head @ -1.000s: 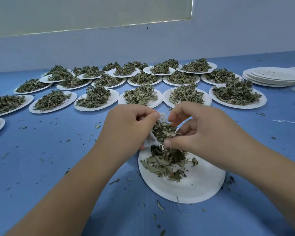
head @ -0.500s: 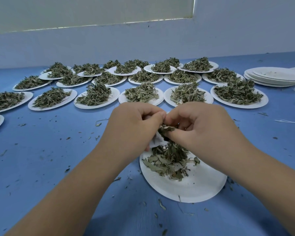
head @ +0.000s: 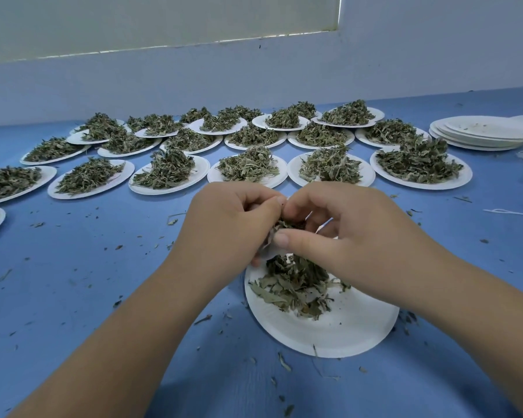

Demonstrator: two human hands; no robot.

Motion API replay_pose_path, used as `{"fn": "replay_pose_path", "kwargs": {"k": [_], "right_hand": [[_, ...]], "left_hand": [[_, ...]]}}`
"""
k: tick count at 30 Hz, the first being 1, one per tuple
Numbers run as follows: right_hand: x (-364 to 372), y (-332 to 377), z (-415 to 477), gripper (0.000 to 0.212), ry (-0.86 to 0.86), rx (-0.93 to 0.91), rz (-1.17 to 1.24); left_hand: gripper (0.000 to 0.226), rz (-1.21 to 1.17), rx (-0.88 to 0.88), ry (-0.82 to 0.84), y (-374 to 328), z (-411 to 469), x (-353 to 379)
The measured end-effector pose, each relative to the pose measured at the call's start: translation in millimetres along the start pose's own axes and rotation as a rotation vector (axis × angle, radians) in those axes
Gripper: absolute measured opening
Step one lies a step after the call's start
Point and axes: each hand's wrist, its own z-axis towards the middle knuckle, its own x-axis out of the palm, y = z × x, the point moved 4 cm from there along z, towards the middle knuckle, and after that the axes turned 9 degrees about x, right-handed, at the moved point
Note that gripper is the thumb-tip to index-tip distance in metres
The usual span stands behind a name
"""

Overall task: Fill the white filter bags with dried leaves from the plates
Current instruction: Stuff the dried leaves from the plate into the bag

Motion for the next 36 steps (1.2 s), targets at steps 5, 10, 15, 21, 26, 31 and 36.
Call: {"fn": "replay_pose_path", "kwargs": {"k": [5,10,15,21,26,31,36], "right_hand": [[0.6,0.2,1.5,0.005,-0.105,-0.036,-0.032],[0.7,-0.9,2.6,0.008,-0.114,-0.024,-0.042],[1.9,0.1,5.8,0.011,-0.082,-0.050,-0.165],[0.8,0.7,1.0,0.022,0.046,-0.097,-0.177],[-4.1,-1.6,-2.1,0.034,0.154,-0.052,-0.030],[0.9,3.5,-2.4,0.041,0.100,-0.090,-0.091],[5.1,5.1,-0.8,0.012,-0.029,-0.108,-0.166]], "left_hand": [[0.026,0.024,0.045,0.004,-2.9,-0.6,0.0],[0.024,0.007,0.044,0.020,-2.2,-0.6,0.4],[0.021,-0.065,0.032,0.050,-0.5,0.3,1.7],[0.020,-0.033,0.016,0.010,2.7,2.0,0.2],[0.018,-0.033,-0.011,-0.001,4.6,2.7,-0.7],[0.020,-0.018,-0.014,0.003,4.6,2.8,-0.6],[0.021,-0.021,-0.001,0.006,3.9,2.4,0.2]]}}
